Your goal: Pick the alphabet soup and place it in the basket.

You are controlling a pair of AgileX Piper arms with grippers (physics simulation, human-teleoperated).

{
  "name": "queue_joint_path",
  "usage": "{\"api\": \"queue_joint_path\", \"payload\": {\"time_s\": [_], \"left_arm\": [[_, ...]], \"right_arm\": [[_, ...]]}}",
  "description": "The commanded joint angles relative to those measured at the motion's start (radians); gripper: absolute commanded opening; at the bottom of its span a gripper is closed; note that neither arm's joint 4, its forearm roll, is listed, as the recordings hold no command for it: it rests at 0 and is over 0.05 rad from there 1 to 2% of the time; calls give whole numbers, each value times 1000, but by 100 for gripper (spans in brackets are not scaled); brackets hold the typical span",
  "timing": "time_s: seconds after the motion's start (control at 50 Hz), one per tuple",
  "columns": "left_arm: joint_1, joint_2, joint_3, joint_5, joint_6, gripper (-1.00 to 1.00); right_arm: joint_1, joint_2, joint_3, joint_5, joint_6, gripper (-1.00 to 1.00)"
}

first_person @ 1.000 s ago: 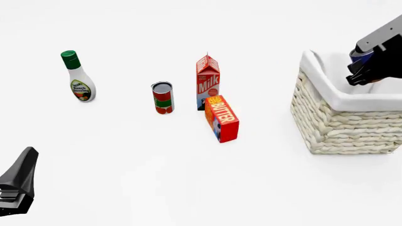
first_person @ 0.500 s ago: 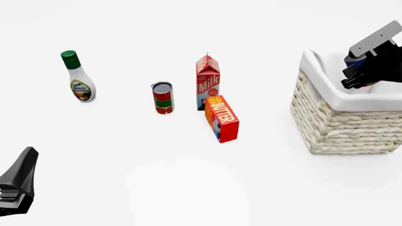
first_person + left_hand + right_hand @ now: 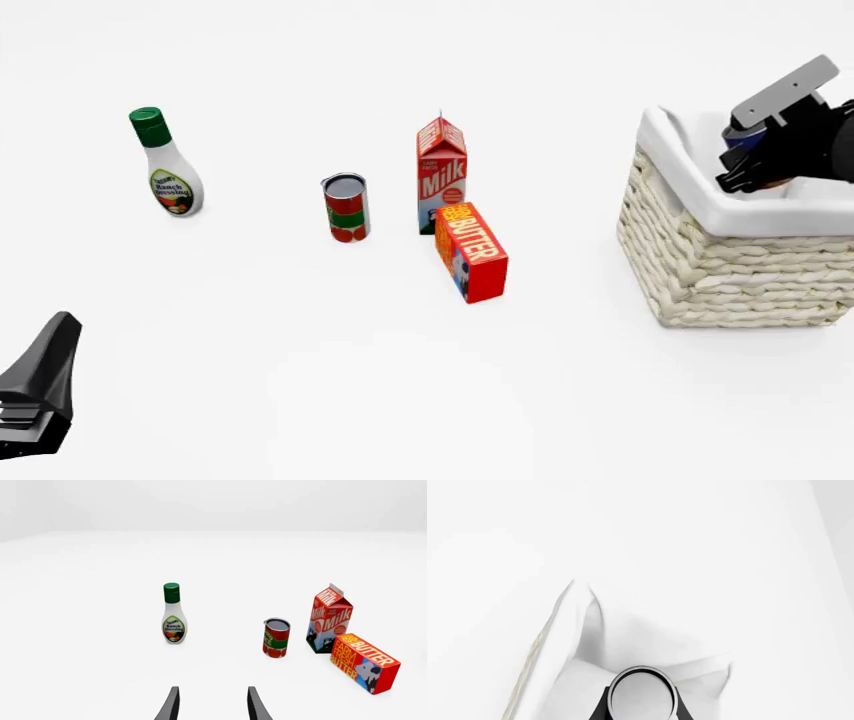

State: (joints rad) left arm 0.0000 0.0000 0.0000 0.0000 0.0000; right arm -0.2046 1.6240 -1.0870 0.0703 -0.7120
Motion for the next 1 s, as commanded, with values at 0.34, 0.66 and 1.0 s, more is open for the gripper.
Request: {"api": "queue_joint_path", "payload": {"time_s": [0.34, 0.66, 1.0], "left_arm": [[0, 0, 0, 0, 0, 100], [0, 0, 0, 0, 0, 100], [0, 0, 0, 0, 0, 100]], "right_arm": [[-9, 31, -24, -17, 17, 100], [-11, 27, -20, -19, 14, 100], [-13, 2, -21, -6, 16, 100]]}}
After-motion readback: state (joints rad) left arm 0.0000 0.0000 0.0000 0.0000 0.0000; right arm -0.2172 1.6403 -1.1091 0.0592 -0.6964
